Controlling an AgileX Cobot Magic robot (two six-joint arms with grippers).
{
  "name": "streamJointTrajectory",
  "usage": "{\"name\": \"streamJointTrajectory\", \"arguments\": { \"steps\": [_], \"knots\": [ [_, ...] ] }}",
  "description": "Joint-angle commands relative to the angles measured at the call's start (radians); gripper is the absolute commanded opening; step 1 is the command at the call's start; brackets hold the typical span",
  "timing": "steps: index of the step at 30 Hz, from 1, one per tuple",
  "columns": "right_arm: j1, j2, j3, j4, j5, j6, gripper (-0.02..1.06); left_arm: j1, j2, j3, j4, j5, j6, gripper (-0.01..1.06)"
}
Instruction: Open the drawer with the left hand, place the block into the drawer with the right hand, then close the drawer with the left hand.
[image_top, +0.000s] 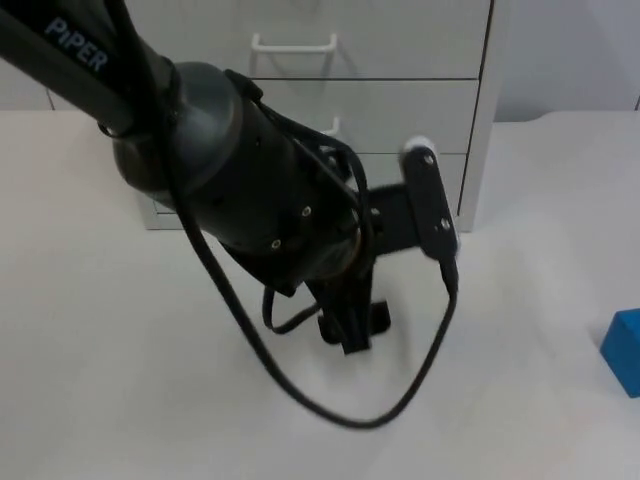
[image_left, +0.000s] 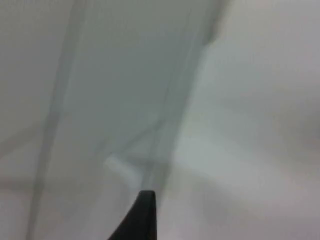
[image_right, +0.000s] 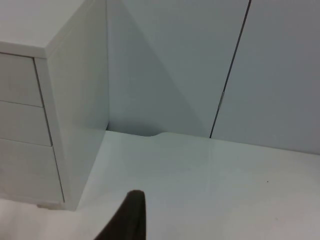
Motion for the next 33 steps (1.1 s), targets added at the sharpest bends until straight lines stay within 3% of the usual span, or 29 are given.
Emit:
{"name": "streamJointTrajectory", "arguments": {
  "steps": [1,4,9,14,25,33],
  "knots": [
    [-0.002,0.0,-0.008,-0.001,0.006,-0.005,1.03,-0.01,-0.001,0.009,0.0,-0.055,0.059,0.98],
    [-0.002,0.0,-0.008,-0.001,0.012,-0.005,1.03,-0.01,-0.001,0.009,0.0,-0.001,0.044,0.98],
    [-0.002,0.0,-0.008,-0.001,0.01,-0.005,1.03,0.001,-0.001,0.007,0.0,-0.01,0.042,0.98],
    [-0.002,0.0,-0.008,-0.004,0.008,-0.005,1.03,0.001,-0.001,0.007,0.0,0.052,-0.018,0.98],
    [-0.002,0.0,-0.008,-0.004,0.008,-0.005,1.03,0.011,-0.001,0.007,0.0,0.055,-0.015,0.98],
    [-0.002,0.0,-0.008,-0.004,0.008,-0.005,1.03,0.065,-0.001,-0.004,0.0,0.031,-0.015,0.98]
  ]
}}
